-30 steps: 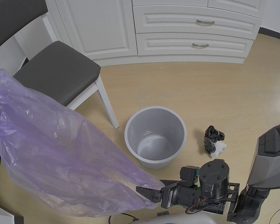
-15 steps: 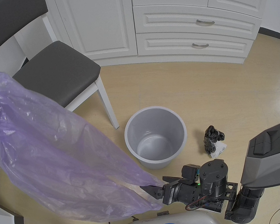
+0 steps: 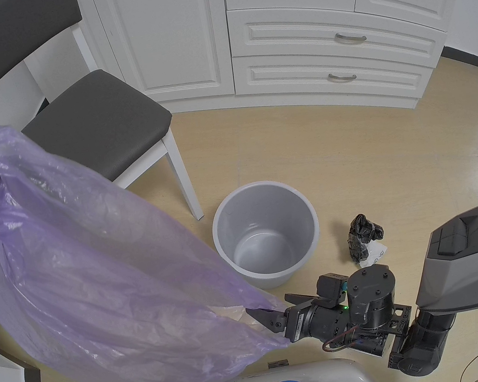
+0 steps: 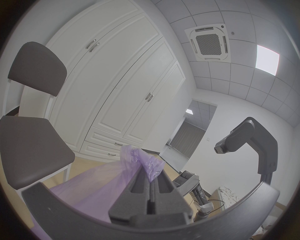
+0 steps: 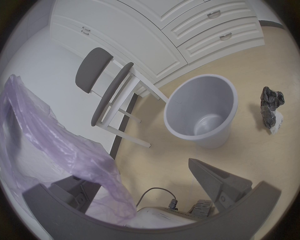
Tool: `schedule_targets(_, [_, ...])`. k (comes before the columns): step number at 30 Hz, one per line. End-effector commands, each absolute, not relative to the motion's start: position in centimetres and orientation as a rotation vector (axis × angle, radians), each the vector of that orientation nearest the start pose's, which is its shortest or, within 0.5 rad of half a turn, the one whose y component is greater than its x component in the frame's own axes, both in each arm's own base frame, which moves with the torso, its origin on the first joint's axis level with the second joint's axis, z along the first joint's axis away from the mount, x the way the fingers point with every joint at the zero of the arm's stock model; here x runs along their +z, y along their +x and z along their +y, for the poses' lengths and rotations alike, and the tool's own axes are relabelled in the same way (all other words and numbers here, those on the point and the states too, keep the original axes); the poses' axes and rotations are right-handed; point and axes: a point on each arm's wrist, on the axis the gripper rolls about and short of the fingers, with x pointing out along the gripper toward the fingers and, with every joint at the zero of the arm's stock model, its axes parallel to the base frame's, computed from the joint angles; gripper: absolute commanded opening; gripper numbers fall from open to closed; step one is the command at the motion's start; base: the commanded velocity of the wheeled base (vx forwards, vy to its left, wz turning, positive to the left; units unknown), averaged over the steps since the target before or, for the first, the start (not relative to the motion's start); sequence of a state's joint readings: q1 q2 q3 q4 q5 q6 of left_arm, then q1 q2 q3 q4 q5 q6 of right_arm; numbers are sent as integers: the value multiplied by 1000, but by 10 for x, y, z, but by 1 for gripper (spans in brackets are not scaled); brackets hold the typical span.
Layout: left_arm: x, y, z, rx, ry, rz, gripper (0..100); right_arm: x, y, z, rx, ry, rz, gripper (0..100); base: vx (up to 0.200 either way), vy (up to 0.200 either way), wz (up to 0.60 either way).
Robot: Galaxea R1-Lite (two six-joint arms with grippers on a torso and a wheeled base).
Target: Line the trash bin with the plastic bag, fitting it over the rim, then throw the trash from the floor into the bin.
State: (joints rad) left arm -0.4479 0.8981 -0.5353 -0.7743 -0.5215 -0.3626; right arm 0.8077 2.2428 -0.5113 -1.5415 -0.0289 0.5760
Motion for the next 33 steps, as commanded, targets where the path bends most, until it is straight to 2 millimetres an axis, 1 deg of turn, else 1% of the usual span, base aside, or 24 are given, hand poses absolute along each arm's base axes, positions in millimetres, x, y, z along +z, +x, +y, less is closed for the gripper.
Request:
schedule_targets(1, [282,82,-52,-1020,-313,-241,0,40,222,241,727,467,389,100,0,0,0])
schedule_targets(5, [282,82,-52,-1020,-313,-240,0,41,216,239,740,456,404,100,0,0,0])
schedule_targets(7, [282,82,-52,-1020,-313,-241,0,39,218,236,736,434,411,100,0,0,0])
schedule_targets(12, [282,81,-51,-1021,-313,-245,0,36,219,234,763,441,435,100,0,0,0])
schedule_targets(19, [282,80,-51,-1021,-313,-248,0,24,216,232,809,473,506,100,0,0,0])
schedule_targets(22, [282,80,-51,-1021,-313,-248,0,11,214,227,819,469,573,100,0,0,0])
schedule_targets(28, [283,80,-51,-1021,-312,-251,0,11,217,223,824,472,577,100,0,0,0])
schedule_targets(31, [283,80,-51,-1021,-312,-251,0,15,218,221,823,476,561,100,0,0,0])
schedule_targets(33, [282,80,-51,-1021,-313,-249,0,23,216,220,833,477,539,100,0,0,0])
